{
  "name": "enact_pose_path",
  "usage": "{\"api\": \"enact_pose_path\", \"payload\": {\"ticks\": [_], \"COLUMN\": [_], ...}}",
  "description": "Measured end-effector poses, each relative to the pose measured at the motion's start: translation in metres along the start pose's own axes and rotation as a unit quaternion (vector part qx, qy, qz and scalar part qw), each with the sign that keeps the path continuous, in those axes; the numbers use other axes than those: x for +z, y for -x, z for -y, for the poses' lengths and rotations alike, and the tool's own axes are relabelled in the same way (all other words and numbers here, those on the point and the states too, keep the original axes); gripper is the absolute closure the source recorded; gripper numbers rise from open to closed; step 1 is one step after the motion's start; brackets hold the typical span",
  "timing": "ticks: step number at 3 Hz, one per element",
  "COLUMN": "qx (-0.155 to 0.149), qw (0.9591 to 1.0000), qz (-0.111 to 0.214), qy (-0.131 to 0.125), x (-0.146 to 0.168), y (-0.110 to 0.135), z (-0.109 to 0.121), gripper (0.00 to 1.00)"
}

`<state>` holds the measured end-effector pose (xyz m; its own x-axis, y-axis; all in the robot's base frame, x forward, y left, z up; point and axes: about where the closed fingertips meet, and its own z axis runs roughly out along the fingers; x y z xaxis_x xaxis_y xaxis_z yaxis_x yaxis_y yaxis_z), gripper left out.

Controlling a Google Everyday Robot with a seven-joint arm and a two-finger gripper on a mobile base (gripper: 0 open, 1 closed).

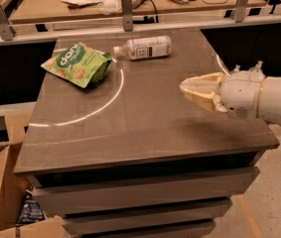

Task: Knock blue plastic bottle over

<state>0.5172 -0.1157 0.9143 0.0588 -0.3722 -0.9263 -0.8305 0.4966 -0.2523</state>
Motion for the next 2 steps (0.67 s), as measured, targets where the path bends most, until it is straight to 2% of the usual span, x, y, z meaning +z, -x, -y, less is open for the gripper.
{"api": "enact_pose_path", "payload": {"ticks": [2], "qx": [0.021], "qw": [0.9982], "qz": [-0.020], "qy": [-0.052], "x": [-0.063], "y": [-0.015], "z": [0.020], "gripper": [1.00]}}
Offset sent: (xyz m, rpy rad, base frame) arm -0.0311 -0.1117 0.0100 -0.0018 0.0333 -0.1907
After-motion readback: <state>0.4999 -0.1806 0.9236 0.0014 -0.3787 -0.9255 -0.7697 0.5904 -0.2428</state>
